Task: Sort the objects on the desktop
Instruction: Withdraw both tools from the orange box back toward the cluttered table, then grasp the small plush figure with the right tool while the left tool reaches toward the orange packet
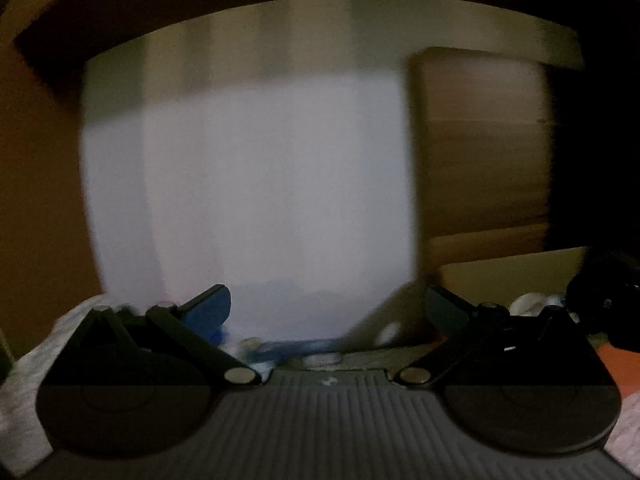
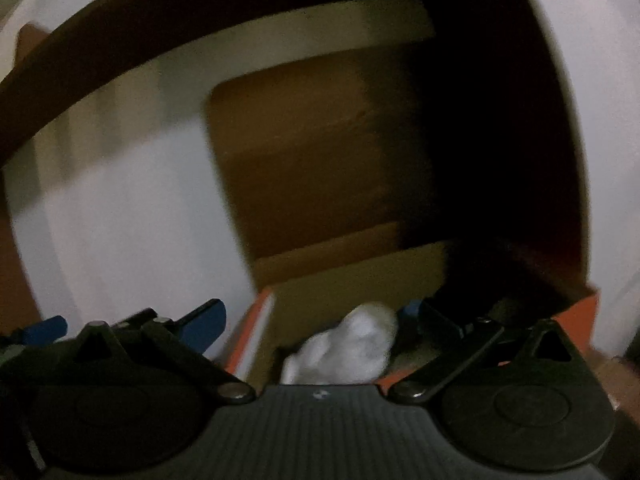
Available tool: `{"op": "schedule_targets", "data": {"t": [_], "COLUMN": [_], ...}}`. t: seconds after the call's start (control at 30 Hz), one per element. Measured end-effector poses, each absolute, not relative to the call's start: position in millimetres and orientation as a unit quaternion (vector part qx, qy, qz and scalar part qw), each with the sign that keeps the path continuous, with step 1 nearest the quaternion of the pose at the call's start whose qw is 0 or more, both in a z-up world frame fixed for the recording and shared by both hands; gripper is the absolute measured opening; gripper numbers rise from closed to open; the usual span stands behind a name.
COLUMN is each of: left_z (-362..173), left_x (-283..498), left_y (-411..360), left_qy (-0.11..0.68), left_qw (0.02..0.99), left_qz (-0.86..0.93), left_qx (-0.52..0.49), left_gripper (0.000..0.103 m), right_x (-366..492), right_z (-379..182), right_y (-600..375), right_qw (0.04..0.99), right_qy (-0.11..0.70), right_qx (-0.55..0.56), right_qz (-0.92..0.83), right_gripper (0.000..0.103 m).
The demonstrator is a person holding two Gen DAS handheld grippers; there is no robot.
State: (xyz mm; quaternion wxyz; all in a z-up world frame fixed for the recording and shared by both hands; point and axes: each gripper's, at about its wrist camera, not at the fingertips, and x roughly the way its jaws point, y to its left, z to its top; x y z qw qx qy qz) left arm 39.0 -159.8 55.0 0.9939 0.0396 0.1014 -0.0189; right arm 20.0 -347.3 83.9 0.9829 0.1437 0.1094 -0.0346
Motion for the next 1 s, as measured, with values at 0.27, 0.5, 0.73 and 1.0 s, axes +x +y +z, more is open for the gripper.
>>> {"op": "schedule_targets", "data": {"t": [0.27,0.5,0.73,1.0], "left_z": [32.9,10.1,-8.3,-19.3], "left_x": [20.3,20.6,21.4,26.7], "left_y": [-70.8,-9.6,34.3,51.4], "left_qy": [0.114,0.135,0.159,0.184], "left_qw": [0.991,0.983,0.974,0.970], "left_qz": [0.059,0.121,0.157,0.161], "left_qx": [0.036,0.042,0.028,0.009], "left_gripper": [0.103,0.103,0.103,0.103], "right_x": [13.7,17.7,24.4,56.9], "right_z": [60.2,43.4,25.4,10.2], "right_y": [-275.7,-221.9,-154.2,-106.4], "right_qw": [0.981,0.976,0.970,0.951], "right_qy": [0.147,0.180,0.210,0.254], "right_qx": [0.128,0.101,0.015,-0.055], "right_qz": [0.025,0.065,0.121,0.170], "right_gripper": [0.103,0.103,0.099,0.046]}}
